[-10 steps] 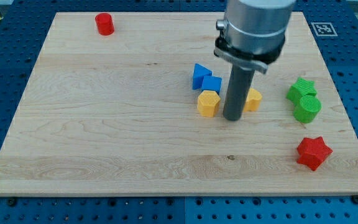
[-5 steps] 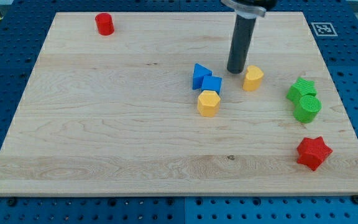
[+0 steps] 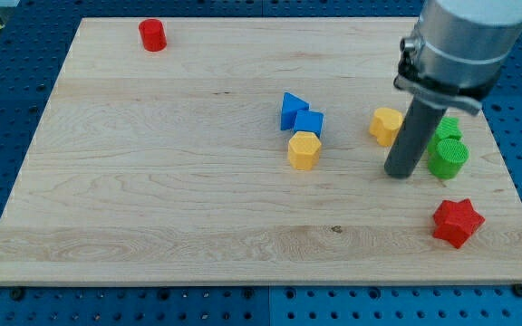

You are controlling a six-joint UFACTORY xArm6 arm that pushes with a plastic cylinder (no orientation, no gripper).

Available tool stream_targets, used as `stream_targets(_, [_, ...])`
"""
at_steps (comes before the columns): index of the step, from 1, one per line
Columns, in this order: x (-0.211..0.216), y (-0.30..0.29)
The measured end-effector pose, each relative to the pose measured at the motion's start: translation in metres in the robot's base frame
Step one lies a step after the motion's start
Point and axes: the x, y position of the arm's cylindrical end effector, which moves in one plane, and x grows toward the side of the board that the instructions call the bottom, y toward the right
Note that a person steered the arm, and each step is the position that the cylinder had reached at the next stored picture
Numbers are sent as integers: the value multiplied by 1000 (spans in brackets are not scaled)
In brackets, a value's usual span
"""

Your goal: Place the yellow heart to the right of the red circle

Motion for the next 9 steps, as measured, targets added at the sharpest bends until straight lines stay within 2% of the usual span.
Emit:
stream_targets(2, [-140,-6])
stream_targets(4, [-144,27])
stream_targets(6, [-168,-72])
stream_targets(7, [-163,-79])
stream_targets(8, [-125,-62])
stream_targets(9, [-113,-83])
